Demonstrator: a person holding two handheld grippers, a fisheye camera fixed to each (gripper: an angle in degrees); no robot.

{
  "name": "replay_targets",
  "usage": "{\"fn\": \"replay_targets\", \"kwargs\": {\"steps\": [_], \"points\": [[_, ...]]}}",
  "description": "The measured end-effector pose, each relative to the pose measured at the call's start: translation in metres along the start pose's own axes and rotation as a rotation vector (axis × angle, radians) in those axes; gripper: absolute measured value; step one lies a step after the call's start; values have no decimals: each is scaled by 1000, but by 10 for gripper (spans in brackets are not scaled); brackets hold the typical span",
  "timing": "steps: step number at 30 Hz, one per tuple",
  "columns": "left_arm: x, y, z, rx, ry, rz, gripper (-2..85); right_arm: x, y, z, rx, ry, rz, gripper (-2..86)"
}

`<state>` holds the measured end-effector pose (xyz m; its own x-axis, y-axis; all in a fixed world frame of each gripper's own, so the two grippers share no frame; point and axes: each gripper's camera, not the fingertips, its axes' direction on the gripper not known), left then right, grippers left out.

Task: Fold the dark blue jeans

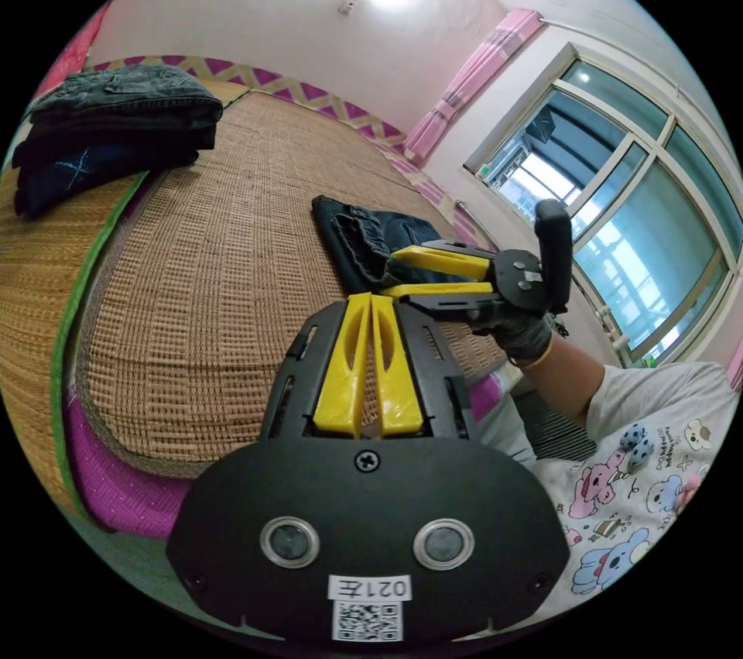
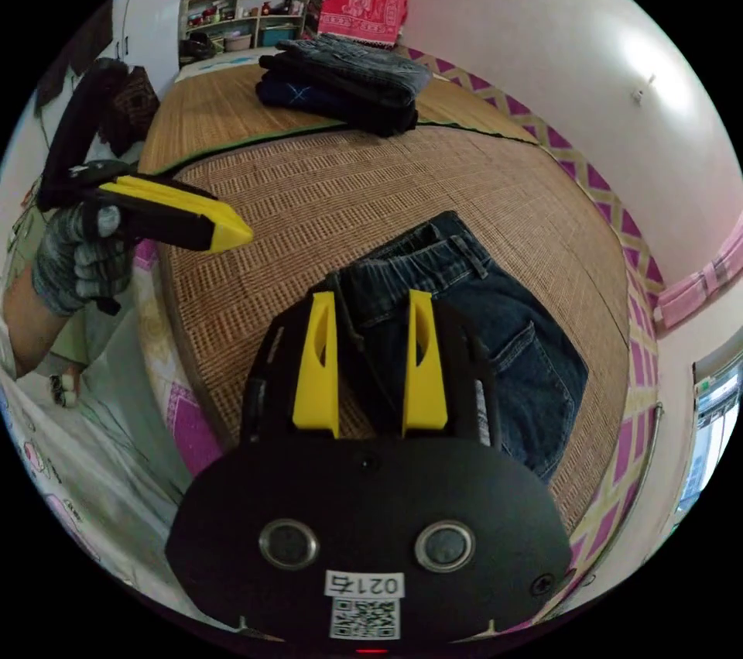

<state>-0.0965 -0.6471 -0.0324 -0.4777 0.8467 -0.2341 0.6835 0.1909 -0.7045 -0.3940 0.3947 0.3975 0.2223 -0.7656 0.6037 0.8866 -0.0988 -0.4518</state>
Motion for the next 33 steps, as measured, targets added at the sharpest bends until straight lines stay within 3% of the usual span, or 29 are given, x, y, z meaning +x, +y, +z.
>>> {"fn": "replay_targets", "kwargs": {"steps": [3,8,12,14,18,23,26,33], "points": [[2,8,3,-7,7,-5,-10,29,9,-3,34,-49,120,69],[5,15,9,-5,-6,0,-10,159,80,-93,334,-293,450,56],[8,14,29,-18,2,7,-10,247,177,-175,549,-233,688,55],[11,13,41,-28,8,11,-10,292,248,-212,619,-95,848,54],[8,14,74,-66,-48,-24,-10,354,352,-223,628,23,1132,54],[-24,23,104,-158,-29,-163,-9,427,467,-140,333,-116,1484,52],[-28,27,111,-178,-12,-186,-9,431,502,-137,452,-226,1533,51],[-22,38,119,-176,6,-181,-9,409,542,-167,438,-161,1533,56]]}}
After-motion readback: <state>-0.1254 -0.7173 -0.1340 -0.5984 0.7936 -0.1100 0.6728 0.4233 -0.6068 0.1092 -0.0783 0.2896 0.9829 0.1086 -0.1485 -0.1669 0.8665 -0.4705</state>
